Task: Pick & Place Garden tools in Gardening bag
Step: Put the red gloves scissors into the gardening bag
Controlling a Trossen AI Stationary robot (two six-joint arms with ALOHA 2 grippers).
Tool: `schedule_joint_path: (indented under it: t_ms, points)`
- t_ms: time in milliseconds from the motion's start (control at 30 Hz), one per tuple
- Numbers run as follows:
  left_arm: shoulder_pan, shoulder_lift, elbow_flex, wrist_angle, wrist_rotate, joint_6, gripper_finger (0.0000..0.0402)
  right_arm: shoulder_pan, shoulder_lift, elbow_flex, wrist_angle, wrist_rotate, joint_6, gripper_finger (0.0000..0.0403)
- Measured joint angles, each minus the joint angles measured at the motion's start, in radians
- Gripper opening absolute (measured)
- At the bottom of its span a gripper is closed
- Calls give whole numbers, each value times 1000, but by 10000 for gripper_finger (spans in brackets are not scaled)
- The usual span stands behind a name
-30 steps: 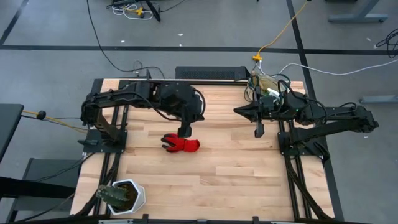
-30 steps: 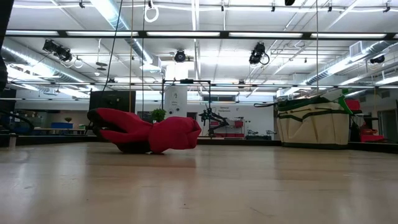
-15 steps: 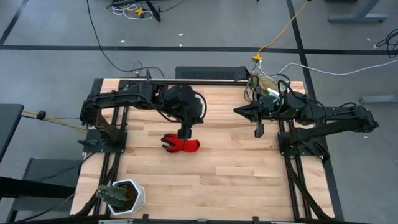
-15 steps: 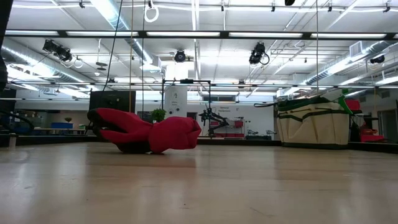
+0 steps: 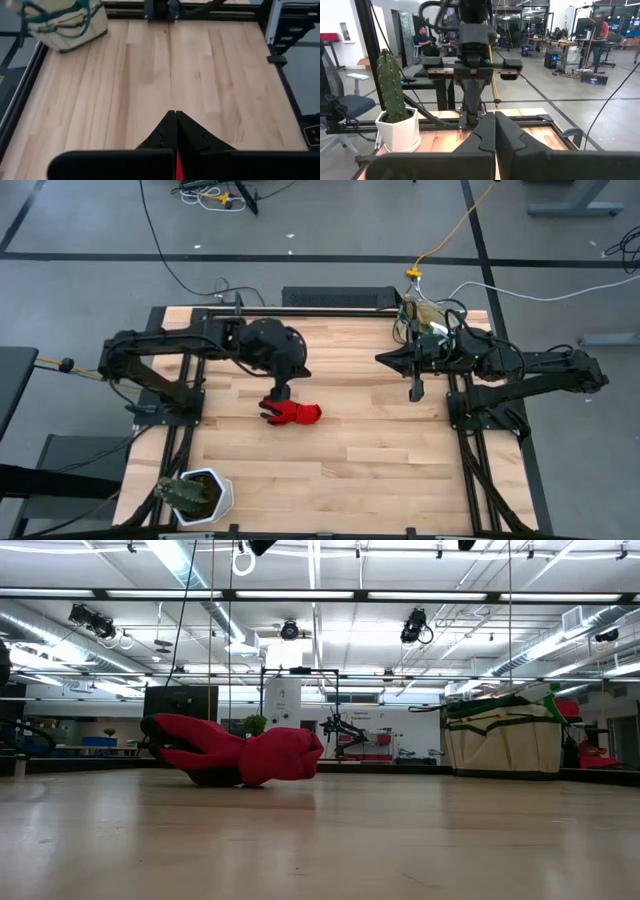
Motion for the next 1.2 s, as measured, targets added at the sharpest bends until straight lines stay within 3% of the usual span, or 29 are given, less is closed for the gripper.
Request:
schedule_joint_path:
  t_ms: [433,933,1200]
  points:
    - [0,-188,-281,79,1,-19,1,0,0,0,-9,38,-44,0]
    - [-1,-218,-468,81,82,-12,1,0,0,0,-23,65,-44,0]
    - [0,-316,-603,178,105,-33,1,0,0,1,-63,110,-43,0]
